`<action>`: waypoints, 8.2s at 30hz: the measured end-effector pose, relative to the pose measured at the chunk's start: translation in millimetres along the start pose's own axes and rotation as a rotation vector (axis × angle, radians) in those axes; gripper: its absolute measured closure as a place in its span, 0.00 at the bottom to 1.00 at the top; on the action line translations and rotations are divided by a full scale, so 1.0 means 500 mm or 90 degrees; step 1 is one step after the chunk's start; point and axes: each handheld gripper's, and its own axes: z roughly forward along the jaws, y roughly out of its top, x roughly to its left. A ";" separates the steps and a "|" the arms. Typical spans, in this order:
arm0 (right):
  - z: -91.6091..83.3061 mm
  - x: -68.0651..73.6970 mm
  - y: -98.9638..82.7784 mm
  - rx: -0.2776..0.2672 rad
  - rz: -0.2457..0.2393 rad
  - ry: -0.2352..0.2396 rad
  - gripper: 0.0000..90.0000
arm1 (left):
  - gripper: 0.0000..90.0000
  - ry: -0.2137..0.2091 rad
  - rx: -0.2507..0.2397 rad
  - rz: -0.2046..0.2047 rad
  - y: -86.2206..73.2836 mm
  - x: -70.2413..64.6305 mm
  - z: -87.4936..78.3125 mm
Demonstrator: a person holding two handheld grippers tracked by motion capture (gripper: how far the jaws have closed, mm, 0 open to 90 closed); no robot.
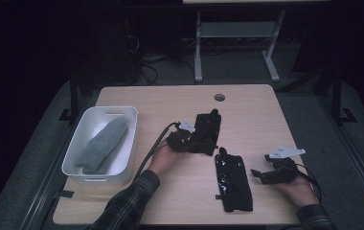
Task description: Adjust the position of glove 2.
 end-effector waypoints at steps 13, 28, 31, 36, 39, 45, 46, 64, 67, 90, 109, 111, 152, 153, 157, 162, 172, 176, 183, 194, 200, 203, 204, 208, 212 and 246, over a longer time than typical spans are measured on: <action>0.000 0.000 0.000 0.000 0.001 -0.002 0.17 | 0.99 0.001 0.024 0.036 -0.060 -0.058 -0.058; 0.000 0.000 0.000 0.001 0.002 -0.004 0.16 | 0.99 -0.065 0.039 0.037 -0.139 -0.122 -0.124; 0.000 -0.001 0.000 0.001 0.002 -0.004 0.16 | 0.99 -0.081 0.045 0.039 -0.153 -0.137 -0.136; 0.000 0.000 0.000 0.001 0.001 -0.004 0.16 | 0.98 -0.083 0.044 0.033 -0.160 -0.148 -0.148; -0.005 0.001 0.002 0.005 -0.003 0.001 0.30 | 0.93 -0.075 0.028 0.031 -0.150 -0.144 -0.154; -0.036 0.024 0.020 -0.010 -0.024 0.037 0.73 | 0.87 -0.032 -0.001 0.007 -0.125 -0.121 -0.155; -0.038 0.031 0.024 -0.011 -0.028 0.054 0.80 | 0.83 -0.026 0.002 0.002 -0.121 -0.117 -0.152; 0.012 0.117 0.050 0.057 -0.090 0.151 1.00 | 0.56 0.036 0.033 -0.020 -0.120 -0.082 -0.138; 0.024 0.119 0.058 0.053 -0.070 0.150 1.00 | 0.56 0.035 0.040 -0.016 -0.122 -0.084 -0.136; 0.039 0.105 0.078 0.055 -0.075 0.068 1.00 | 0.63 0.032 0.053 -0.003 -0.128 -0.097 -0.125; 0.037 0.120 0.074 0.055 -0.070 0.092 1.00 | 0.67 0.008 0.055 0.027 -0.140 -0.133 -0.131; 0.036 0.127 0.073 0.055 -0.069 0.108 1.00 | 0.67 0.007 0.054 0.027 -0.139 -0.133 -0.130; 0.025 0.133 0.064 0.054 -0.086 0.134 1.00 | 0.93 -0.016 0.006 -0.052 -0.116 -0.095 -0.134; 0.026 0.134 0.064 0.054 -0.085 0.137 1.00 | 0.93 -0.018 -0.004 -0.061 -0.115 -0.096 -0.136; 0.029 0.134 0.065 0.049 -0.087 0.149 1.00 | 0.93 -0.042 -0.029 -0.071 -0.103 -0.096 -0.154; 0.032 0.135 0.067 0.047 -0.083 0.153 1.00 | 0.94 -0.067 -0.055 -0.057 -0.082 -0.103 -0.166; 0.040 0.138 0.071 0.042 -0.076 0.163 1.00 | 0.94 -0.097 -0.088 -0.030 -0.038 -0.114 -0.167; 0.043 0.138 0.074 0.044 -0.071 0.165 1.00 | 0.94 -0.105 -0.094 -0.016 -0.022 -0.124 -0.159; 0.051 0.153 0.082 0.047 -0.083 0.163 1.00 | 0.94 -0.122 -0.094 0.002 0.003 -0.142 -0.134; 0.052 0.153 0.083 0.046 -0.083 0.163 1.00 | 0.94 -0.142 -0.079 0.020 0.025 -0.170 -0.088; 0.052 0.153 0.082 0.046 -0.084 0.163 1.00 | 0.90 -0.154 -0.078 0.025 0.028 -0.178 -0.072; 0.051 0.152 0.082 0.046 -0.084 0.163 1.00 | 0.83 -0.162 -0.092 0.023 0.029 -0.181 -0.073; 0.050 0.151 0.083 0.047 -0.083 0.162 1.00 | 0.83 -0.158 -0.095 0.028 0.030 -0.182 -0.075; 0.046 0.144 0.082 0.042 -0.084 0.155 1.00 | 0.87 -0.148 -0.109 0.031 0.032 -0.181 -0.085; 0.032 0.124 0.077 0.034 -0.067 0.144 0.93 | 0.98 -0.131 -0.107 0.032 0.030 -0.171 -0.091; 0.006 -0.012 0.017 0.014 0.053 -0.038 0.23 | 0.99 -0.146 -0.006 0.091 0.040 -0.227 0.050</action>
